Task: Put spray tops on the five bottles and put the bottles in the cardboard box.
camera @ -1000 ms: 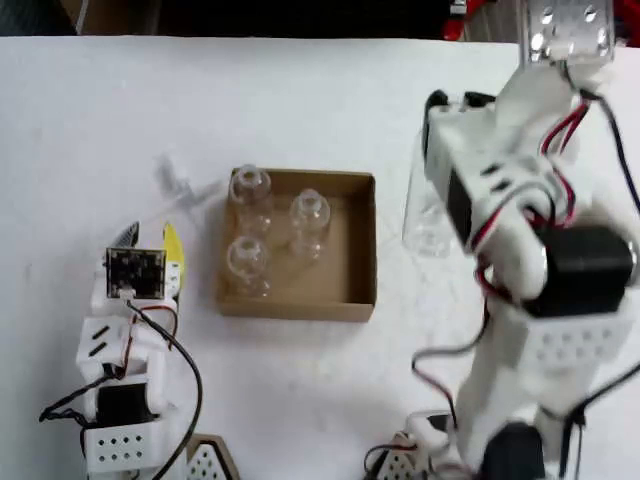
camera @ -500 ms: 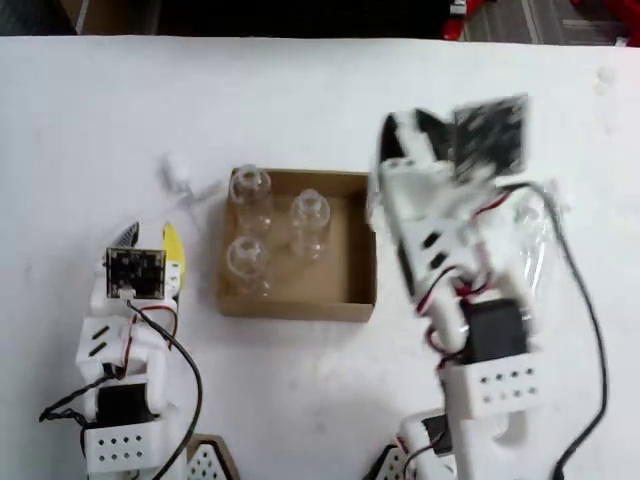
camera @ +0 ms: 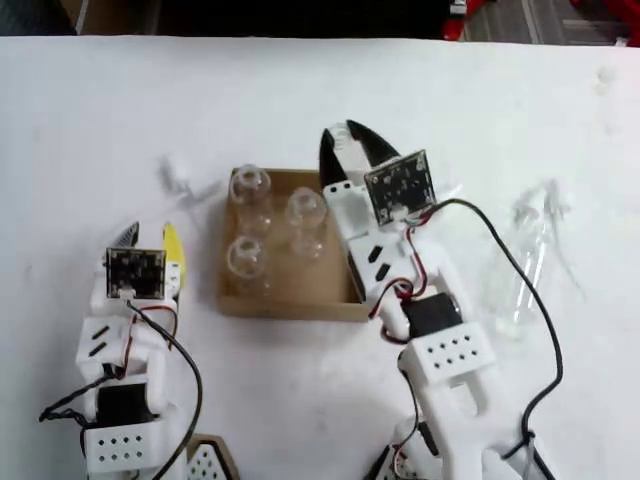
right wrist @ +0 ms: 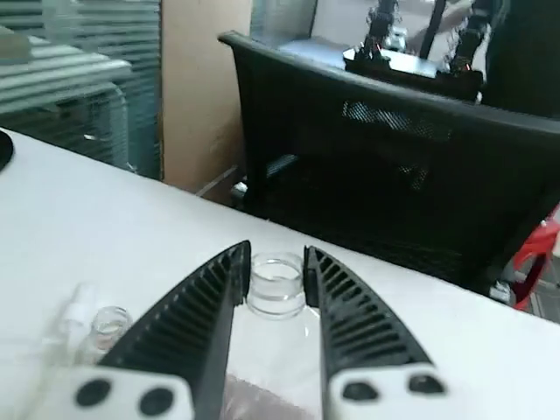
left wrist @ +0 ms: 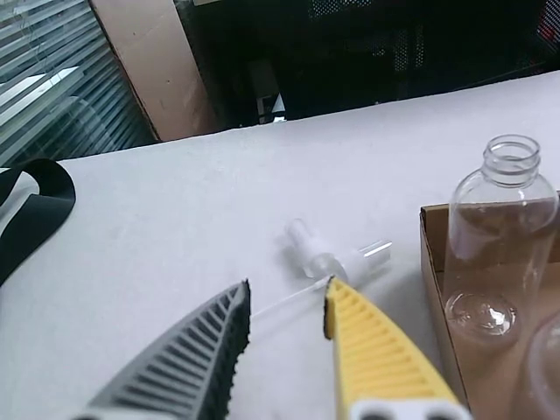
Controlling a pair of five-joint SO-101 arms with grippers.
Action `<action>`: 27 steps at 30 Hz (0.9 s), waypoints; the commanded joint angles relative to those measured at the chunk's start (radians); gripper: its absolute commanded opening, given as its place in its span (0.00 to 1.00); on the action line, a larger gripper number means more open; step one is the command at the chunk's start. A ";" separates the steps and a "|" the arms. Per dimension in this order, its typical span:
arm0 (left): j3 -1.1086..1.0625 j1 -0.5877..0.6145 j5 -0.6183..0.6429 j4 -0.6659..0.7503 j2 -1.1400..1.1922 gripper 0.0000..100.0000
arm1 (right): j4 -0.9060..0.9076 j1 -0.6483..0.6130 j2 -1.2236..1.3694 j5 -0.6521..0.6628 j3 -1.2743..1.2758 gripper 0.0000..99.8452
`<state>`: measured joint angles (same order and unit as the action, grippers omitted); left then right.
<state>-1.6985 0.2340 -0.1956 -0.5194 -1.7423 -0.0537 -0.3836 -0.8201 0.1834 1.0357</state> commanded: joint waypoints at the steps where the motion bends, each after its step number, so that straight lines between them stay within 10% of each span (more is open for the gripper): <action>1: 0.002 0.010 -0.012 -0.011 -0.010 0.13 | -0.041 0.041 0.010 0.012 -0.008 0.02; 27: 0.002 0.008 -0.011 -0.011 -0.010 0.13 | -0.309 0.058 0.332 -0.086 -0.002 0.02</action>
<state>-1.6985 0.2340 -0.1956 -0.5194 -1.7423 -0.3345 -0.3207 -0.4964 0.1358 1.0449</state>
